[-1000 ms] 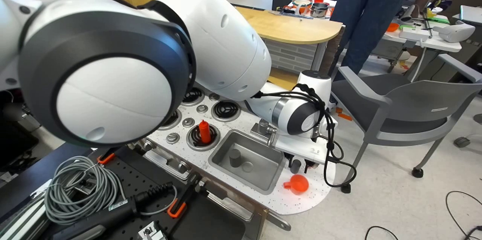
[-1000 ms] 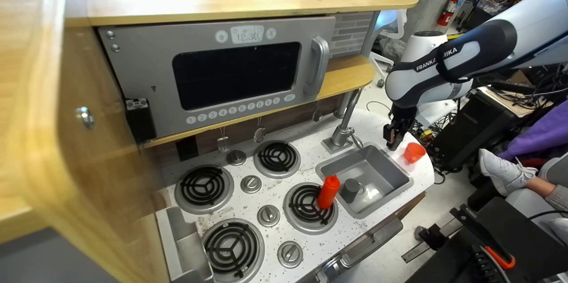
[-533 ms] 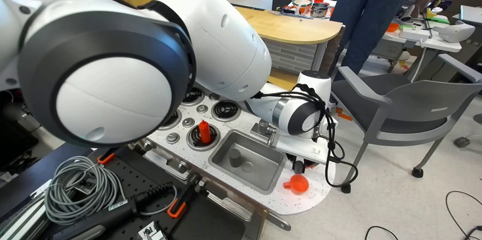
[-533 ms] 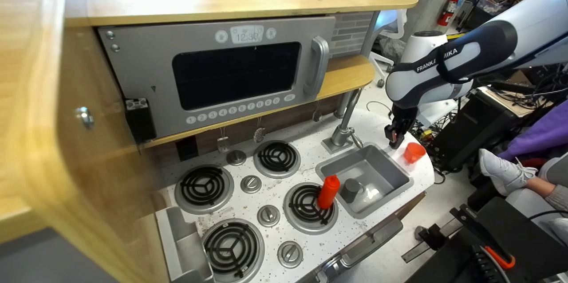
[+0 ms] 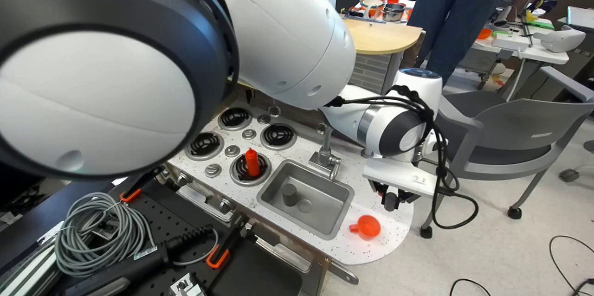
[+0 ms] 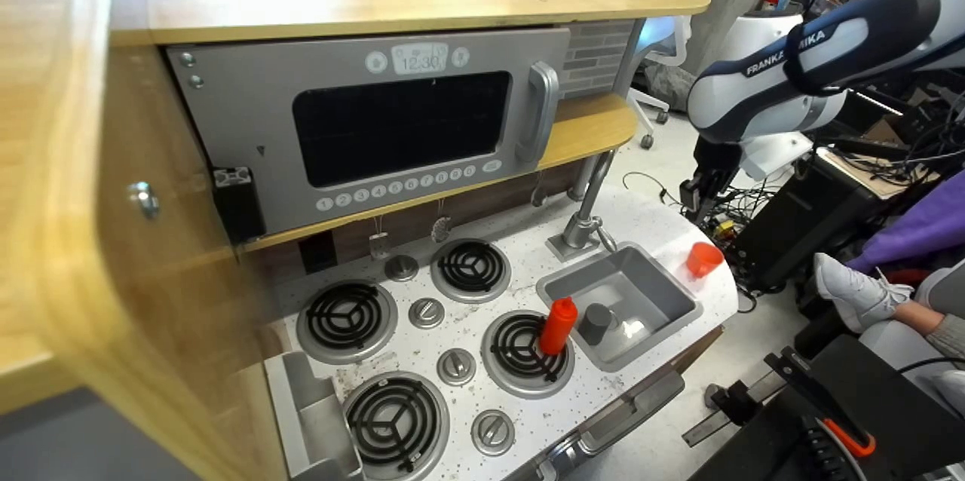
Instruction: Pick up the object and put it in the cup
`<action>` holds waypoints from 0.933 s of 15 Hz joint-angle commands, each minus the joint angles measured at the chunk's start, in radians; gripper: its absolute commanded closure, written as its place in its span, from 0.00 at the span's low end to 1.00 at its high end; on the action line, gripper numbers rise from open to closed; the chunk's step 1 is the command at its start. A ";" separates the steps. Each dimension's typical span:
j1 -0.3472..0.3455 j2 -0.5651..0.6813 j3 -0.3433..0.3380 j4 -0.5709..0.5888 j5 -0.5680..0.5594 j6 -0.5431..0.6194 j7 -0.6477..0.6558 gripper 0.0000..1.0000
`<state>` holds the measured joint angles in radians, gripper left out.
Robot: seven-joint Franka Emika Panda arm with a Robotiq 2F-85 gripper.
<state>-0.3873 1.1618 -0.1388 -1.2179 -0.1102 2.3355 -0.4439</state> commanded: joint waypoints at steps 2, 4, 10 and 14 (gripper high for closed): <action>-0.033 -0.110 0.008 -0.110 -0.003 -0.041 -0.082 0.92; -0.036 -0.122 0.007 -0.139 -0.006 -0.050 -0.100 0.92; -0.029 -0.111 0.026 -0.191 -0.019 -0.025 -0.088 0.92; -0.011 -0.120 0.047 -0.227 -0.014 -0.040 -0.081 0.92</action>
<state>-0.4085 1.0789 -0.1084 -1.3895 -0.1137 2.3041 -0.5259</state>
